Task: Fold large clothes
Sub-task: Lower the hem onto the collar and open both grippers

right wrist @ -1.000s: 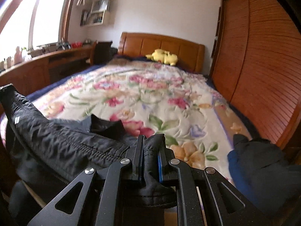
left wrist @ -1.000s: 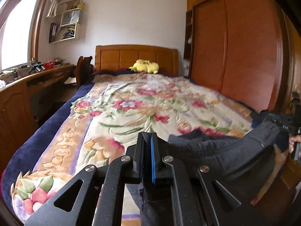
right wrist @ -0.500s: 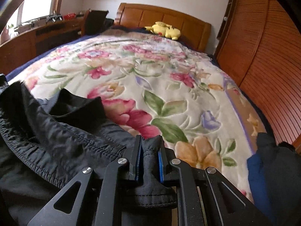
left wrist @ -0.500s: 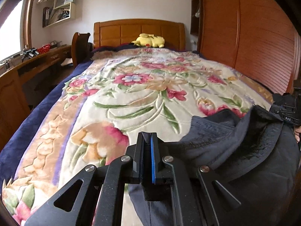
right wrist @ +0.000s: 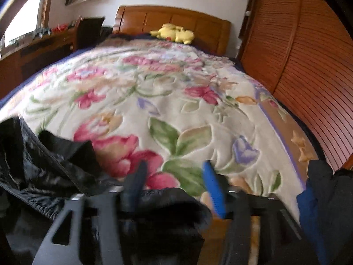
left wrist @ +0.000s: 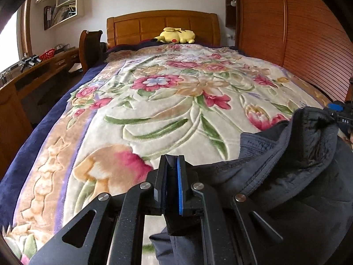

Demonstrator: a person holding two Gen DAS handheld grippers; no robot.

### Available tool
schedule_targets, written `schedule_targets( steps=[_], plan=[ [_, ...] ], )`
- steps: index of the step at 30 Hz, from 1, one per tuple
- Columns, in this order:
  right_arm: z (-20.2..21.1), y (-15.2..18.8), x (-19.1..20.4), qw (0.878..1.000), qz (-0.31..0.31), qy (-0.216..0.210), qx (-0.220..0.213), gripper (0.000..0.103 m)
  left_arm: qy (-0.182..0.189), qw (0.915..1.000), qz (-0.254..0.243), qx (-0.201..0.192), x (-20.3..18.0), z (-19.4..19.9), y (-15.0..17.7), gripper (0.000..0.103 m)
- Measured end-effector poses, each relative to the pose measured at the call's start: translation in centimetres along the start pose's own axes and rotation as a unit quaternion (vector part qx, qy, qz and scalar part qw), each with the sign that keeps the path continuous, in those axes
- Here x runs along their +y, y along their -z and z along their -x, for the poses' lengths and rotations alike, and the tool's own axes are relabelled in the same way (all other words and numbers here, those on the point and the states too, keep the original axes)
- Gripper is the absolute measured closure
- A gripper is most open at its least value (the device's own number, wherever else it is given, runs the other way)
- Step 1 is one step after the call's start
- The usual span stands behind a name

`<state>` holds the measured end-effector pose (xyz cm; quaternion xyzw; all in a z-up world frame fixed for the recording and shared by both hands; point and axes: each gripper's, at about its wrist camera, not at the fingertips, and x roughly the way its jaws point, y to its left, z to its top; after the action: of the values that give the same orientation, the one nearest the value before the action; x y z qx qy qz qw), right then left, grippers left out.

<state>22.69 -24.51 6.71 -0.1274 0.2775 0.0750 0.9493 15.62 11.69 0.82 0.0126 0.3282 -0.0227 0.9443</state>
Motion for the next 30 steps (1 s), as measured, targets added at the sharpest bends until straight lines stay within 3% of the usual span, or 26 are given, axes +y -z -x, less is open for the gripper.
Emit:
schedule_targets(
  steps=[3, 7, 11, 14, 15, 16, 18, 22, 27, 30],
  plan=[
    [0.5, 0.3, -0.5, 1.0, -0.001, 0.005, -0.011, 0.038, 0.002, 1.0, 0.009, -0.002, 0.3, 1.1, -0.1, 0.088],
    [2.3, 1.0, -1.5, 0.999, -0.014, 0.01, -0.031, 0.036, -0.019, 0.9992, -0.003, -0.034, 0.5, 3.5, -0.2, 0.085],
    [4.0, 1.6, -2.4, 0.998, -0.03, 0.021, -0.053, 0.033, -0.001, 0.9989, 0.012, -0.045, 1.4, 5.5, 0.3, 0.065],
    [4.5, 2.1, -2.4, 0.998, -0.027, 0.025, -0.056, 0.032, 0.007, 0.9987, 0.005, -0.05, 1.6, 6.8, 1.1, 0.062],
    [4.5, 2.3, -2.4, 0.998, -0.025, 0.023, -0.052, 0.032, 0.01, 0.9989, 0.002, -0.047, 1.6, 7.0, 1.5, 0.056],
    [4.3, 2.5, -2.3, 0.999, -0.022, 0.018, -0.043, 0.032, 0.013, 0.9991, 0.0, -0.041, 1.6, 7.2, 2.1, 0.051],
    [3.3, 2.7, -2.0, 1.0, -0.015, 0.003, -0.015, 0.032, 0.024, 0.999, 0.001, -0.038, 1.6, 7.6, 3.2, 0.029],
    [0.1, 3.4, -0.7, 0.998, 0.003, -0.035, 0.056, 0.032, 0.037, 0.9988, 0.011, -0.031, 1.3, 8.2, 5.0, 0.028],
    [-2.6, 4.2, 0.3, 0.993, 0.012, -0.045, 0.111, 0.033, 0.043, 0.9988, 0.01, -0.022, 0.7, 9.1, 7.4, 0.028],
    [-2.8, 4.0, 0.1, 0.99, 0.007, -0.068, 0.121, 0.047, 0.043, 0.9988, 0.01, -0.021, 0.4, 9.6, 8.6, 0.027]
  ],
)
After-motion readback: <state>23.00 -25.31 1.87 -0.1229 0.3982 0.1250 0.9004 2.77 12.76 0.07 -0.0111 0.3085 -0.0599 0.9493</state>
